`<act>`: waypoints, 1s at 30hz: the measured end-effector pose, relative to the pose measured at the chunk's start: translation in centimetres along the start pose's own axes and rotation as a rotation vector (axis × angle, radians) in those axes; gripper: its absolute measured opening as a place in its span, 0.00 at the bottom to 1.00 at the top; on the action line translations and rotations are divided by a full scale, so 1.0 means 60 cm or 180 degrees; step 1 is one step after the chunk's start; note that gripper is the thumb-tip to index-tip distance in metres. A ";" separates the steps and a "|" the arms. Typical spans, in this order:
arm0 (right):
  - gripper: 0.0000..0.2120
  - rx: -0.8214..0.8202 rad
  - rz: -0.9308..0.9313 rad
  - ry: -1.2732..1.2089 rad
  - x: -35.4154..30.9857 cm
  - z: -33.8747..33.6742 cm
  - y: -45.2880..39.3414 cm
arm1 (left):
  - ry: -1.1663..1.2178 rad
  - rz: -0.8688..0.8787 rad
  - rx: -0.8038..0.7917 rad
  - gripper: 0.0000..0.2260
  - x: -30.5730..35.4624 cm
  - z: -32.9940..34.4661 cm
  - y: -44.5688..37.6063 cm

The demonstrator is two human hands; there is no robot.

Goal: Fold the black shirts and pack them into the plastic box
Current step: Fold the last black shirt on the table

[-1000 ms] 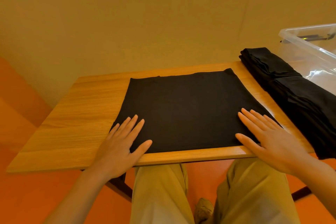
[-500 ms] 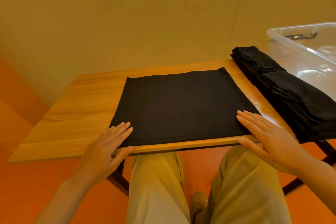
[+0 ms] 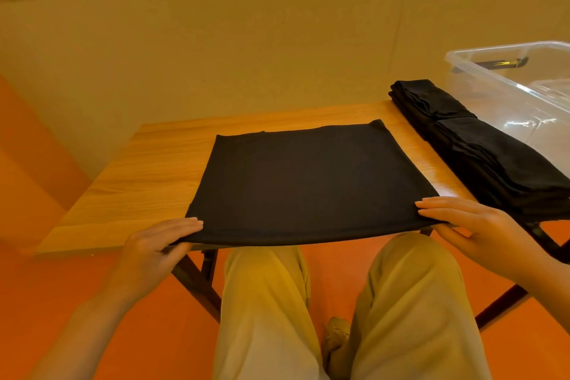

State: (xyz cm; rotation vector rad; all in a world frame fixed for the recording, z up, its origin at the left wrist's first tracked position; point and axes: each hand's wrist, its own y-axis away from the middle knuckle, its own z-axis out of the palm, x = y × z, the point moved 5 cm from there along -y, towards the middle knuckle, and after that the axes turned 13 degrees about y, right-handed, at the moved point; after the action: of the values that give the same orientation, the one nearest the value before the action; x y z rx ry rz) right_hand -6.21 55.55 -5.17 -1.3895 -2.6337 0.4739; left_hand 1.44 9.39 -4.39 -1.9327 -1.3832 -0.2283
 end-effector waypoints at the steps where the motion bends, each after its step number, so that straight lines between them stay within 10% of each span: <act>1: 0.30 -0.0045 0.0091 -0.0181 0.004 -0.002 0.003 | 0.0163 -0.0188 0.0110 0.22 -0.001 -0.009 0.000; 11: 0.20 0.0302 0.0880 -0.1144 0.045 -0.047 -0.017 | 0.1277 -0.1346 0.0813 0.10 -0.025 -0.048 -0.020; 13: 0.06 0.0247 0.1024 -0.1188 0.051 -0.050 -0.040 | 0.1346 -0.1403 0.0859 0.08 -0.027 -0.051 -0.039; 30: 0.05 -0.0022 0.1498 -0.1207 0.124 -0.034 -0.228 | 0.1180 -0.1805 0.0810 0.05 -0.091 -0.037 -0.227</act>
State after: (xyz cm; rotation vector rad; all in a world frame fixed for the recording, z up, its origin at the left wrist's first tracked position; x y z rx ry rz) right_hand -20.59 54.87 1.01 -2.1160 -2.5519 0.8550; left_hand -12.12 5.91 0.58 -1.1854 -1.5809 -0.6129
